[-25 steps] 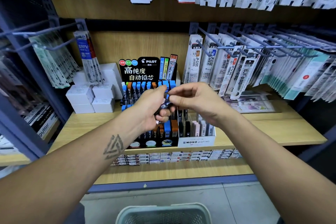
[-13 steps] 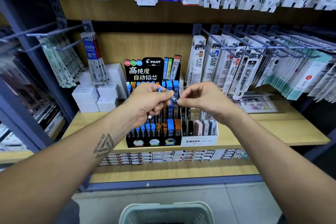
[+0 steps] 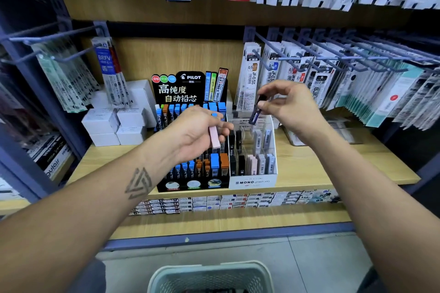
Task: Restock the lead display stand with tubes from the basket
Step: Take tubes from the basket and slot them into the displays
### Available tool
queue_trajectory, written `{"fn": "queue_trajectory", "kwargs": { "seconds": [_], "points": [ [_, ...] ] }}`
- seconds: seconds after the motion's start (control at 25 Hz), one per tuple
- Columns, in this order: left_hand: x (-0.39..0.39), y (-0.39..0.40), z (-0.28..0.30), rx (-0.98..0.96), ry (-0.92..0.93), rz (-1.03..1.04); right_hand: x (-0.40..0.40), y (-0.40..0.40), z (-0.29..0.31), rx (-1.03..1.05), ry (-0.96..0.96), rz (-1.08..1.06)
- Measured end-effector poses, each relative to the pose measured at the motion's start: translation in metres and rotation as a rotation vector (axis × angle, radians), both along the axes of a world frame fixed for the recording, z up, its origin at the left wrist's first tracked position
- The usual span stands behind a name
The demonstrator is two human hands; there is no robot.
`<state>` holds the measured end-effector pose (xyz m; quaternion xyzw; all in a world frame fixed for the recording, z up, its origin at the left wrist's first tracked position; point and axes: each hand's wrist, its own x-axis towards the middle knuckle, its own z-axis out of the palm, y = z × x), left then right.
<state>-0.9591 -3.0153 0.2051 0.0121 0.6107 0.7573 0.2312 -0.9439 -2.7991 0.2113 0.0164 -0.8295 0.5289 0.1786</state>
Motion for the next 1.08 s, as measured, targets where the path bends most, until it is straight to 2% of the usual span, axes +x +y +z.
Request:
{"fn": "queue_trajectory", "kwargs": {
  "seconds": [0.2, 0.32, 0.44, 0.72, 0.92, 1.08],
  "points": [
    [0.002, 0.003, -0.002, -0.001, -0.057, 0.0, -0.009, -0.001, -0.015, 0.453, -0.091, -0.008],
    [0.003, 0.003, -0.004, -0.064, -0.056, 0.007, -0.014, -0.007, -0.029, 0.537, -0.12, 0.029],
    [0.004, 0.002, -0.005, -0.101, -0.037, 0.0, -0.02, -0.014, -0.04, 0.647, -0.061, 0.013],
    [0.001, 0.0, -0.007, -0.117, -0.007, -0.003, -0.03, -0.024, -0.059, 0.771, -0.059, 0.006],
    [0.0, -0.001, -0.009, -0.132, 0.015, -0.014, -0.036, -0.028, -0.066, 0.819, -0.137, -0.018],
    [-0.001, -0.001, -0.012, -0.132, 0.013, -0.031, -0.034, -0.028, -0.065, 0.845, -0.1, -0.04]
  ]
}}
